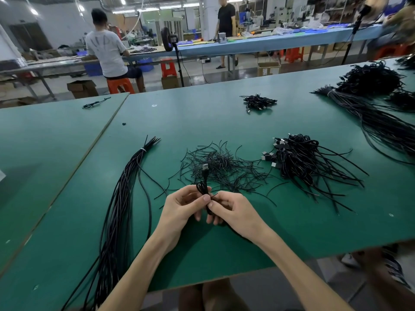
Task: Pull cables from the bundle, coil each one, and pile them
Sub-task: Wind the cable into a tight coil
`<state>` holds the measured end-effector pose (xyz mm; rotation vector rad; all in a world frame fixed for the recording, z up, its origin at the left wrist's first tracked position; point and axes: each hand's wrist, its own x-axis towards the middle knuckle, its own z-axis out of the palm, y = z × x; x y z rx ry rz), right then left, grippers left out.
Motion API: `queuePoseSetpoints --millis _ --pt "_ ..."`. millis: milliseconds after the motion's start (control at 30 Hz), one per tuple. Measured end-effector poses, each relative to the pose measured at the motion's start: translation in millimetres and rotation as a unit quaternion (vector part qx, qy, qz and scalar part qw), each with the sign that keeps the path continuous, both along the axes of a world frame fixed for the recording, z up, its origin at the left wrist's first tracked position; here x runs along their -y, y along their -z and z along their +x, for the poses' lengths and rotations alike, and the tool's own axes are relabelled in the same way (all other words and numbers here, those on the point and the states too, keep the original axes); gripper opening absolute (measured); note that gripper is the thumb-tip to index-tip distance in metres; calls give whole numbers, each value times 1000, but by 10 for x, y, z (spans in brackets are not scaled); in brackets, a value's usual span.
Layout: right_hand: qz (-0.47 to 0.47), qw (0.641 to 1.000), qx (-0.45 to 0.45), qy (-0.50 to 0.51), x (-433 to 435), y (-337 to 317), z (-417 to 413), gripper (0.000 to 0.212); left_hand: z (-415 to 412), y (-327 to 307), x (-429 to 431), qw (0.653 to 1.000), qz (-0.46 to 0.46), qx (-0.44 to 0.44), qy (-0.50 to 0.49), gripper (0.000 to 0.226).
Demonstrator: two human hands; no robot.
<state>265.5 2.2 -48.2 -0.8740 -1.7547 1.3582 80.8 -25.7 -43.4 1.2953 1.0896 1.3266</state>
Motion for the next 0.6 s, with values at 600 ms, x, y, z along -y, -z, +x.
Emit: queuePoseSetpoints --millis 600 --pt "46 998 33 42 29 -1 -27 17 77 -53 30 996 11 -43 -81 16"
